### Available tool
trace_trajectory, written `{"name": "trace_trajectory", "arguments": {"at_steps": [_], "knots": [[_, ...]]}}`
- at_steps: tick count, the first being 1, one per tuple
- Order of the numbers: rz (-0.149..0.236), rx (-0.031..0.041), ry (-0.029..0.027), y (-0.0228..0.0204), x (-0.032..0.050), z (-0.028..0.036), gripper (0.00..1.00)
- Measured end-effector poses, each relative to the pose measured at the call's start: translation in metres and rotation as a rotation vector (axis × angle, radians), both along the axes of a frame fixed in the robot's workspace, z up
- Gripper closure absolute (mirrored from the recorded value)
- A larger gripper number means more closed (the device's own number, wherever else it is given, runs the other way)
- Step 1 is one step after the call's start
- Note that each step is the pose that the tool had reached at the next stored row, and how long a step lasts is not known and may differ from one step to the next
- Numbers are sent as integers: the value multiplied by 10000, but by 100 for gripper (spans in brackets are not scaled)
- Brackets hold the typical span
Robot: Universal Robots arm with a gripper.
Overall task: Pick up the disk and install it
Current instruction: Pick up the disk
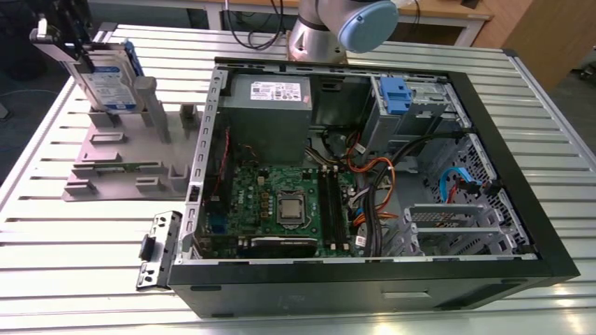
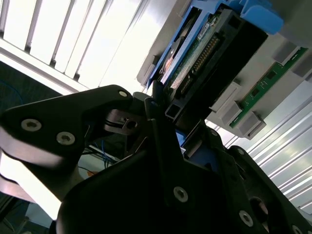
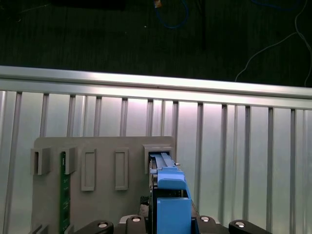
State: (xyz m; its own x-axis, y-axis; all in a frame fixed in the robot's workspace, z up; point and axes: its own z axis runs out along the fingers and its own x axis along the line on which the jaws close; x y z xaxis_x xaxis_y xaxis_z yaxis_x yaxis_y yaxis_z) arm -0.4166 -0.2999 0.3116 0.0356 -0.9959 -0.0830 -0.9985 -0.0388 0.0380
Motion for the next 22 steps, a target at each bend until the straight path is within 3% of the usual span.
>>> {"name": "trace_trajectory", "arguments": {"at_steps": [22], "knots": [[0,0,0,0,0,76,64]]}}
